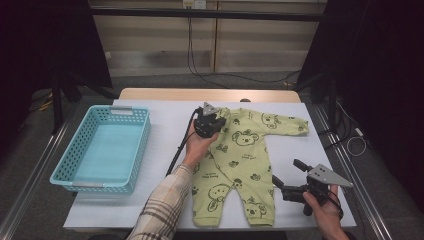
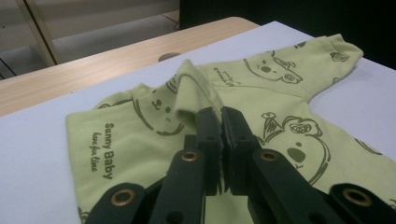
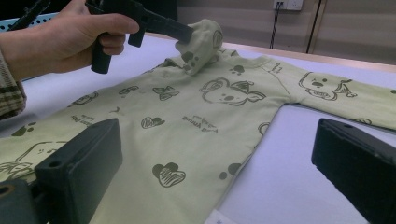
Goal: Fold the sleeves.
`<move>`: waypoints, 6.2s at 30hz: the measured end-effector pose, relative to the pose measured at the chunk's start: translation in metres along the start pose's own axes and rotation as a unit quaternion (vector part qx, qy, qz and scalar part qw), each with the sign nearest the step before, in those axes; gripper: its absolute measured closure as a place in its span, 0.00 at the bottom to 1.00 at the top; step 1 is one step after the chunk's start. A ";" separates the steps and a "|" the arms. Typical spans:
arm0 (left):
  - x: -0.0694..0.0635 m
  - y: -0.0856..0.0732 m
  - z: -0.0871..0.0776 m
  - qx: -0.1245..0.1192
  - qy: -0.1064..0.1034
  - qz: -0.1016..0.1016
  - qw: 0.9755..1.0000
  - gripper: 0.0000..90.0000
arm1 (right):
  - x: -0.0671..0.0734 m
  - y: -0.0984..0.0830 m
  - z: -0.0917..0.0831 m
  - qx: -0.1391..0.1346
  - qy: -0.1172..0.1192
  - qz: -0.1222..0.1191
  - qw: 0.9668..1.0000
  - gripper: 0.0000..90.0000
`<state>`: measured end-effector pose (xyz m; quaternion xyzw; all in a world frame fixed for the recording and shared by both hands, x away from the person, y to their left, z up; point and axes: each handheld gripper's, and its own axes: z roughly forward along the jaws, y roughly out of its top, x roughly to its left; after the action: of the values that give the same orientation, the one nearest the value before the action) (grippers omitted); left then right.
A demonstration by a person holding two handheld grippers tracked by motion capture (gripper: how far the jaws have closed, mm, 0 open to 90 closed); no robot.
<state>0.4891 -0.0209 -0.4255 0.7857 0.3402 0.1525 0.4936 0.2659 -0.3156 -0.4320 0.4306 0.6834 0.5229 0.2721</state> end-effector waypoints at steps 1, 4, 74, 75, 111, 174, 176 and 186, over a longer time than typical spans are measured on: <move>-0.002 -0.001 0.001 -0.002 -0.002 -0.003 1.000 0.96 | 0.000 0.000 0.000 0.000 0.000 0.000 1.000 0.01; -0.006 -0.001 0.004 0.000 -0.005 0.003 1.000 0.96 | 0.000 0.000 0.000 0.000 0.000 0.000 1.000 0.01; -0.007 -0.018 -0.098 -0.057 0.026 0.015 0.998 0.04 | -0.010 0.006 0.008 -0.005 0.001 -0.007 1.000 0.02; -0.007 -0.020 -0.103 -0.057 0.032 0.015 0.998 0.04 | -0.010 0.006 0.008 -0.005 0.003 -0.009 1.000 0.02; -0.013 -0.066 -0.221 -0.118 0.098 -0.011 0.988 0.03 | -0.069 0.035 0.015 -0.003 -0.043 -0.029 0.999 0.02; 0.009 -0.132 -0.295 -0.133 0.150 -0.044 0.979 0.04 | -0.211 0.021 0.109 0.196 -0.143 0.057 0.968 0.70; 0.009 -0.133 -0.295 -0.131 0.150 -0.042 0.979 0.04 | -0.210 0.021 0.111 0.196 -0.133 0.066 0.969 0.77; 0.010 -0.132 -0.295 -0.128 0.155 -0.041 0.979 0.04 | -0.206 0.022 0.111 0.186 -0.128 0.062 0.972 0.93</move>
<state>0.2755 0.2215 -0.4052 0.6681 0.4226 0.2942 0.5372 0.4629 -0.4404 -0.4611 0.5787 0.6999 0.3430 0.2400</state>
